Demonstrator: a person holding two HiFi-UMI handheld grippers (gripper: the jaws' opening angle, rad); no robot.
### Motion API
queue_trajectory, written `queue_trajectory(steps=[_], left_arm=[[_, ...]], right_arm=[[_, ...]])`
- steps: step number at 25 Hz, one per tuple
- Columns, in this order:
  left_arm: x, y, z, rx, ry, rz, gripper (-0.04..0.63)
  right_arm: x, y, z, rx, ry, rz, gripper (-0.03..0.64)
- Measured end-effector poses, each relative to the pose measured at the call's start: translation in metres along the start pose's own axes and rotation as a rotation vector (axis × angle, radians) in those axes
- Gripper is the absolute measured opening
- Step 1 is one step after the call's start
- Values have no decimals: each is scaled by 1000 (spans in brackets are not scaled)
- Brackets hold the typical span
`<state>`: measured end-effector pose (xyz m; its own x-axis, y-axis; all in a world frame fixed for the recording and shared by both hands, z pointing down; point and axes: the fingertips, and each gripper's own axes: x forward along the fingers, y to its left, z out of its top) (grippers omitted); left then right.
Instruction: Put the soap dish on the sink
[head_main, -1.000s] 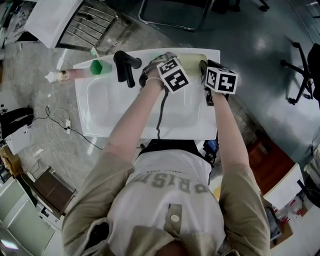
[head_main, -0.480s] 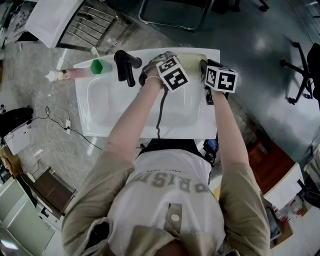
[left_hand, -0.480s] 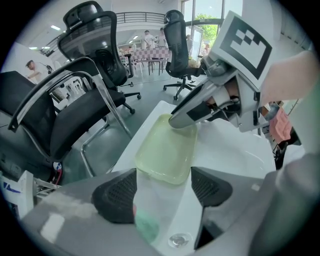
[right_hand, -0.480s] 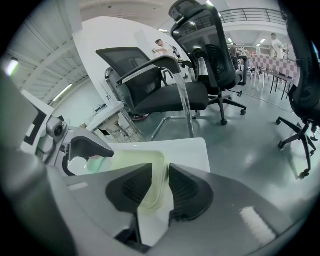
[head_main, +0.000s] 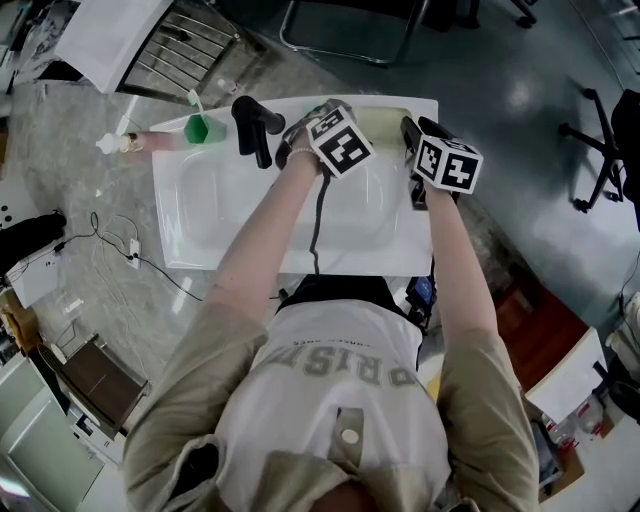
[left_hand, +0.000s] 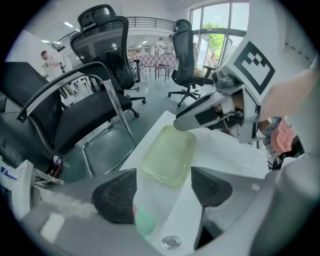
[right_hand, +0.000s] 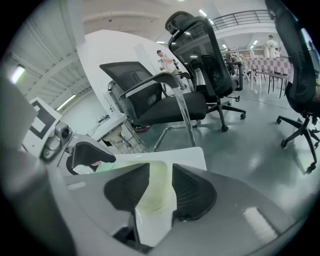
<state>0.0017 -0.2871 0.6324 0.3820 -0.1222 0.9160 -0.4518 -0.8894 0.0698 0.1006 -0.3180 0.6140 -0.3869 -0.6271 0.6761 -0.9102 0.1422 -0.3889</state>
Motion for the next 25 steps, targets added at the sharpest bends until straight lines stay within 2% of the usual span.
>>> queue_trajectory(steps=[4, 10, 15, 20, 22, 25], left_arm=[[-13, -2, 7, -72, -48, 5, 359], [-39, -11, 20, -208, -176, 27, 359], [-66, -20, 25, -264, -300, 132, 359], [-114, -27, 32, -351, -478, 245, 290], [-137, -30, 31, -371, -533, 303, 232], [-168, -39, 27, -377, -598, 394, 184]], right_arm=[[-12, 9, 7, 27, -73, 44, 143], [-43, 20, 19, 9, -188, 84, 143], [-77, 38, 24, -52, -280, 118, 143], [-124, 58, 28, -164, -361, 106, 141], [-144, 64, 29, -193, -384, 89, 138], [-176, 75, 28, -240, -418, 71, 135]])
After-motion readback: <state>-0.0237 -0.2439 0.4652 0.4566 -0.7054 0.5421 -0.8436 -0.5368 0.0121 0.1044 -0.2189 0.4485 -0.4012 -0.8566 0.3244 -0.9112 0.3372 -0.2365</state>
